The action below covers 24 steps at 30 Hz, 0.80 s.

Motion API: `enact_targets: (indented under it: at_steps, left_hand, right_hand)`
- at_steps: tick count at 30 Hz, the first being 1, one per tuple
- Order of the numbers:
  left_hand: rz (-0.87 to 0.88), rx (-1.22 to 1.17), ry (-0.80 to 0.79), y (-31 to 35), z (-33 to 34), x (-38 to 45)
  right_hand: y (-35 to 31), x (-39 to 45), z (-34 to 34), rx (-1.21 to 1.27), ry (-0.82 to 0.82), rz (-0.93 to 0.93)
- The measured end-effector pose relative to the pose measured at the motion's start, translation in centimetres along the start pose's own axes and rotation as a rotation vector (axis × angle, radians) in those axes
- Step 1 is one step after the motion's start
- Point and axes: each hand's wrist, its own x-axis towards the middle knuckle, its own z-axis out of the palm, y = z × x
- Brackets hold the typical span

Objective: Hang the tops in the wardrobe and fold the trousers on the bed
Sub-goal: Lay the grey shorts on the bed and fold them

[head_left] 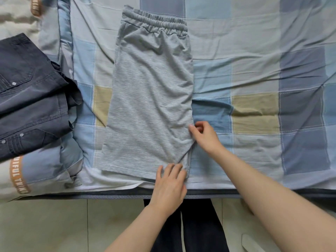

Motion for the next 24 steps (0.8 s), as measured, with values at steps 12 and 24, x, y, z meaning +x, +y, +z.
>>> enact_targets:
  at_steps: [12,24]
  left_hand:
    - [-0.191,0.093,-0.064,2.1,-0.8,5.6]
    - [-0.328,-0.594,-0.27,-11.1,-5.2,-1.2]
  right_hand:
    - [-3.4,1.1,-1.0,-0.368,0.043,-0.103]
    - [-1.2,-0.4,2.3,-1.181,-0.219,-1.051]
